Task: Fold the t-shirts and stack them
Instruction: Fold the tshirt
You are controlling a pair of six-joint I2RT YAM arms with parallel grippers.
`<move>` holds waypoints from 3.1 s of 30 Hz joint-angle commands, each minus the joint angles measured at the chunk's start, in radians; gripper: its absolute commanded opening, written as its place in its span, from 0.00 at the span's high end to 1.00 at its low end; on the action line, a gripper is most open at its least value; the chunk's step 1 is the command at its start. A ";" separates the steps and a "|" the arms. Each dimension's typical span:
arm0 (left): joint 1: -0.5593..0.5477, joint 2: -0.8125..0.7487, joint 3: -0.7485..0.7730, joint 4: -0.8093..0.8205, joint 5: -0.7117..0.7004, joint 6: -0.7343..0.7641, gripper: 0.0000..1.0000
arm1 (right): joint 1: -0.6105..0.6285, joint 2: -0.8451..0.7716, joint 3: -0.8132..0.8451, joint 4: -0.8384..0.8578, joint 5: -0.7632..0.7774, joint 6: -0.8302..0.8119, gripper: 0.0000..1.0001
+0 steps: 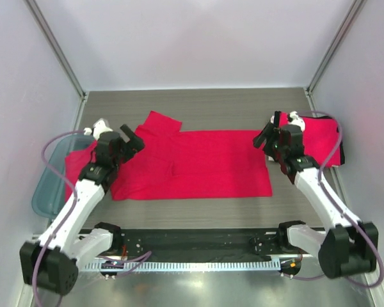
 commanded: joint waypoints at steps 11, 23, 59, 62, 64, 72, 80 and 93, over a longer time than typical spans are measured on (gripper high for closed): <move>-0.003 0.656 0.434 0.294 0.044 0.127 0.01 | 0.012 0.551 0.403 0.073 0.166 -0.135 0.42; -0.003 1.041 0.873 0.206 -0.093 0.306 0.00 | 0.011 0.877 0.642 0.026 0.308 -0.161 0.46; 0.038 1.500 1.312 0.016 -0.026 0.443 0.20 | 0.011 1.007 0.662 0.010 0.302 -0.156 0.82; 0.038 1.501 1.305 0.013 -0.006 0.445 0.22 | 0.009 1.007 0.661 0.010 0.299 -0.156 0.82; 0.038 1.503 1.297 0.013 0.010 0.454 0.23 | 0.006 1.006 0.657 0.009 0.297 -0.154 0.83; 0.044 1.543 1.337 -0.013 0.054 0.486 0.34 | 0.002 0.989 0.636 0.026 0.297 -0.148 0.83; 0.055 1.601 1.407 -0.079 0.065 0.484 0.48 | 0.002 0.972 0.621 0.030 0.282 -0.147 0.83; 0.083 1.572 1.414 -0.073 0.120 0.449 1.00 | -0.005 0.958 0.618 0.036 0.248 -0.142 0.88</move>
